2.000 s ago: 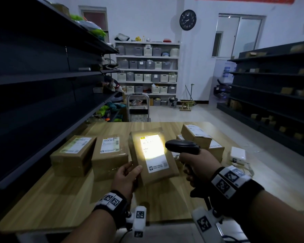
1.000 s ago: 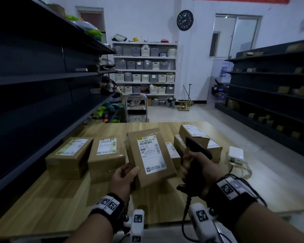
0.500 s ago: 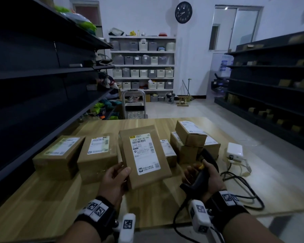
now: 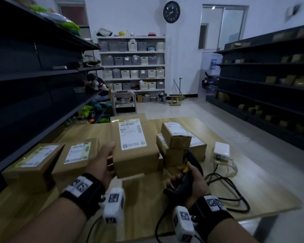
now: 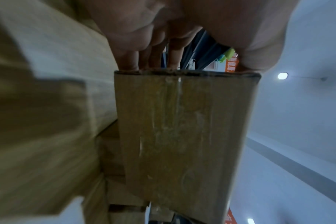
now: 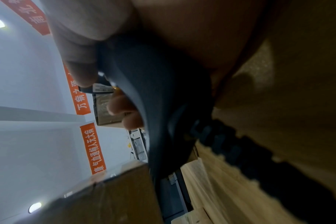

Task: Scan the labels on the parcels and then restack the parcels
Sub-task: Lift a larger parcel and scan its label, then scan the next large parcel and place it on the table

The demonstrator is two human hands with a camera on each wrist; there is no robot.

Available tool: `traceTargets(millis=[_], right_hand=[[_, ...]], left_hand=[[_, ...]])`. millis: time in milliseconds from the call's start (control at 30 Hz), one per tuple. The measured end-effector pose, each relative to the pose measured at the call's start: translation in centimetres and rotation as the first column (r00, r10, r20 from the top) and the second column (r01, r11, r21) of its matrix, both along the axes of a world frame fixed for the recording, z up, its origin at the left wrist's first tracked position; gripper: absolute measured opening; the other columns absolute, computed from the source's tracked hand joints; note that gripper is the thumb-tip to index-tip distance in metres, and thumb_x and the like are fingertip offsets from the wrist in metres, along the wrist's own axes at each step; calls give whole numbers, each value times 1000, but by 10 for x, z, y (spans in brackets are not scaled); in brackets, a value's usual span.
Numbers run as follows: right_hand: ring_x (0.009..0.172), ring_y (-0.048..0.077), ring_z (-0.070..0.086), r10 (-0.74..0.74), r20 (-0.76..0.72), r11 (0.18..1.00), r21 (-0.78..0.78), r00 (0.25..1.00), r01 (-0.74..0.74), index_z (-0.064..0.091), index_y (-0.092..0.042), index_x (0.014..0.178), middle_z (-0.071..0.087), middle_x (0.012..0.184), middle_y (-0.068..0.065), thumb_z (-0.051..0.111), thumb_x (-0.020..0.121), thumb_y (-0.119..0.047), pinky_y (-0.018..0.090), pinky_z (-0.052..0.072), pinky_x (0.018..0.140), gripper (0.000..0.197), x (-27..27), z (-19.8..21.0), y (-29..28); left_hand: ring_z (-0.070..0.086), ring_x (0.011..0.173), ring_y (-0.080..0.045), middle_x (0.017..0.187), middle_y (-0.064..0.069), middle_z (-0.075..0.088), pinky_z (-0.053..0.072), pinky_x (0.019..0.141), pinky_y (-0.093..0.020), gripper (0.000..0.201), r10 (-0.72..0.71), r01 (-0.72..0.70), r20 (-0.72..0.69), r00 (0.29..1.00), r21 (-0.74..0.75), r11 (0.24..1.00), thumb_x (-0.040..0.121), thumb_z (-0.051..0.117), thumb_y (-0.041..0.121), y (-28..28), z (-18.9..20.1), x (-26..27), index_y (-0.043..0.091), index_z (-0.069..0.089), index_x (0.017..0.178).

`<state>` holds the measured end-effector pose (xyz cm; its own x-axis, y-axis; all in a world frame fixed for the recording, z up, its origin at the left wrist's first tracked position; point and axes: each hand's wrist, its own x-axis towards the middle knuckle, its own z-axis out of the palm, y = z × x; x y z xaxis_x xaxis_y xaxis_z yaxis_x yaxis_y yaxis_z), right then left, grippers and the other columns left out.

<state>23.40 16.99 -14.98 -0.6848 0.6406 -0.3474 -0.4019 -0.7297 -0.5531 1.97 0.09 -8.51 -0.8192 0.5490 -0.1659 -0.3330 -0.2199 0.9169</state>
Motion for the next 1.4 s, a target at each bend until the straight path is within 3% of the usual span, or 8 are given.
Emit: traceTargets(millis=[67, 167, 367, 500, 600, 967, 1200, 1400], right_hand=[[65, 29, 53, 22, -9, 1000, 1, 1000, -22, 64, -10, 83, 50, 66, 8, 68, 95, -47, 46, 50, 76, 39, 1, 1, 0], [61, 28, 51, 41, -22, 999, -6, 999, -41, 64, -9, 81, 48, 64, 8, 69, 94, -46, 44, 47, 73, 39, 0, -1, 2], [61, 27, 53, 46, 2, 999, -3, 999, -46, 63, -10, 90, 48, 65, 7, 71, 93, -48, 41, 48, 70, 38, -1, -8, 9], [63, 27, 52, 38, 3, 999, -4, 999, -38, 62, -10, 92, 47, 65, 7, 71, 93, -47, 42, 47, 72, 38, -2, -10, 11], [63, 27, 53, 38, -2, 999, -10, 999, -38, 63, -10, 95, 49, 66, 7, 74, 90, -48, 43, 48, 73, 40, -4, -15, 13], [60, 27, 52, 18, -20, 1000, -7, 1000, -18, 62, -10, 97, 49, 64, 6, 75, 89, -48, 43, 47, 74, 40, -5, -18, 12], [59, 26, 52, -8, -8, 1000, 9, 1000, 8, 63, -10, 95, 49, 62, 5, 73, 91, -47, 43, 46, 75, 39, -6, -15, 8], [60, 26, 51, -12, -8, 1000, 19, 1000, 12, 63, -10, 96, 48, 63, 6, 74, 91, -47, 43, 47, 74, 39, -5, -16, 9]], left_hand=[[76, 97, -33, 108, -17, 81, 63, 81, -45, 52, -22, 22, 12, 1000, -34, 999, 93, 78, 51, 20, 14, -7, 9, 76, 124], [74, 104, -39, 113, -21, 79, 62, 99, -53, 50, -53, 52, -5, 999, -115, 992, 92, 79, 51, 46, 26, -13, 8, 72, 117], [77, 102, -44, 114, -25, 79, 67, 87, -58, 71, -79, 87, 43, 996, -244, 966, 81, 87, 58, 80, 16, -23, 2, 70, 121], [77, 108, -45, 116, -25, 80, 63, 99, -65, 81, -140, 154, 69, 988, -284, 946, 84, 78, 75, 86, 4, -28, 5, 71, 124], [75, 110, -45, 120, -25, 78, 63, 98, -61, 87, -169, 195, 121, 978, -258, 946, 88, 66, 84, 83, 2, -28, 8, 69, 130], [70, 122, -42, 135, -20, 70, 59, 100, -55, 79, -155, 176, 104, 983, -246, 953, 92, 67, 78, 48, -5, -22, 11, 66, 134], [62, 130, -43, 144, -18, 60, 51, 116, -62, 78, -140, 159, 83, 987, -292, 943, 97, 66, 73, 30, -1, -15, 11, 61, 145], [69, 121, -34, 133, -11, 69, 60, 104, -54, 64, -54, 37, -49, 997, -307, 951, 99, 70, 64, 16, 2, -13, 12, 67, 136]])
